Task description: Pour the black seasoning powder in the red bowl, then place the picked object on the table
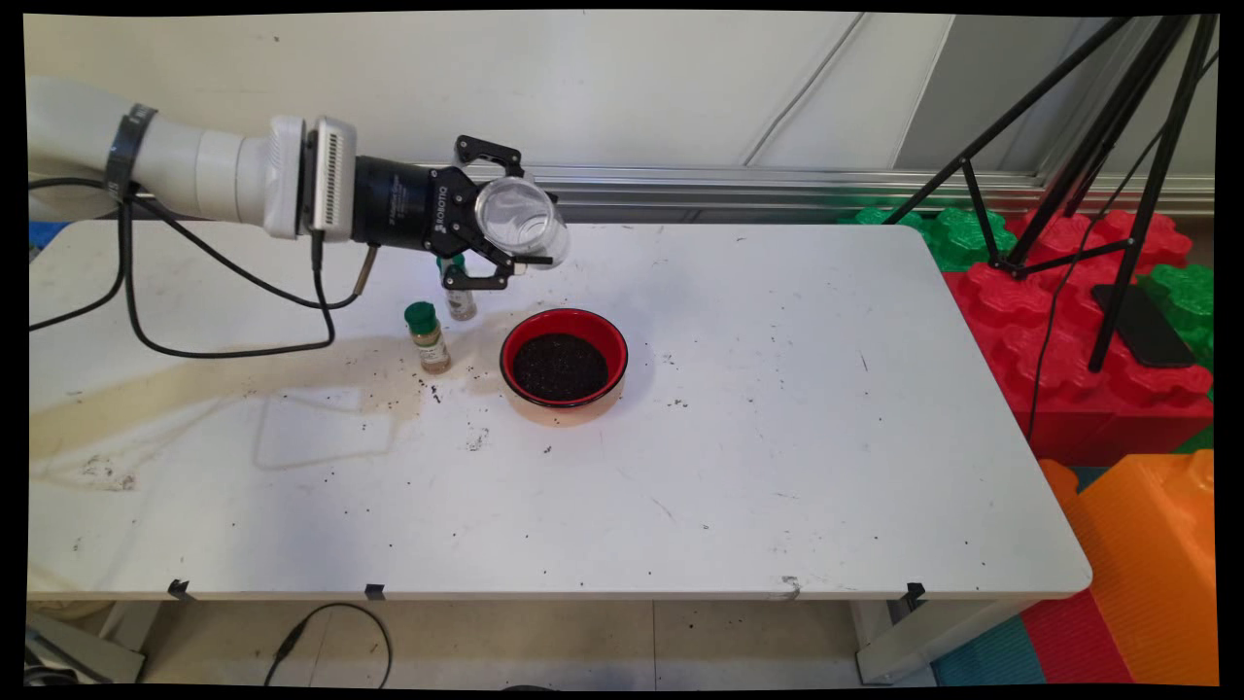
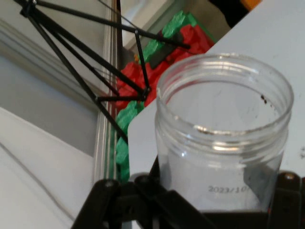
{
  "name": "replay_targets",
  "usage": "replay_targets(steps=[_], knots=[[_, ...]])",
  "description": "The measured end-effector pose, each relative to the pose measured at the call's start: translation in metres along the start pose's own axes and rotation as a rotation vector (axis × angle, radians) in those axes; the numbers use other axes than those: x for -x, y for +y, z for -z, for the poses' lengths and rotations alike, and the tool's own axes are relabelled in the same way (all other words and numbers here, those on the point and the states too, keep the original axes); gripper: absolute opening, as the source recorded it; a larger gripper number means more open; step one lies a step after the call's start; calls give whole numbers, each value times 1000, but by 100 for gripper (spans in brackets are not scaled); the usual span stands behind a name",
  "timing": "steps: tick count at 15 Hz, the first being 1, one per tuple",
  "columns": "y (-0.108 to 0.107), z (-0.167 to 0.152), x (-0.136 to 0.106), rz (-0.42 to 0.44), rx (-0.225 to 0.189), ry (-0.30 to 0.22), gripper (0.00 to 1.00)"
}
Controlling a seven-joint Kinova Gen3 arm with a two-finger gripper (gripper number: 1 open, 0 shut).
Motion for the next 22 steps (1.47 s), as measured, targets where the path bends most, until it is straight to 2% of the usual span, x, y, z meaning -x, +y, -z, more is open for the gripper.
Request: replay_targets(steps=[5,10,16,22], knots=[[-4,13,-2,154,20,32,0],[-4,26,-4,271,51,59,0],[0,46,-1,395,96,81,0],[8,65,3,482,130,88,0]])
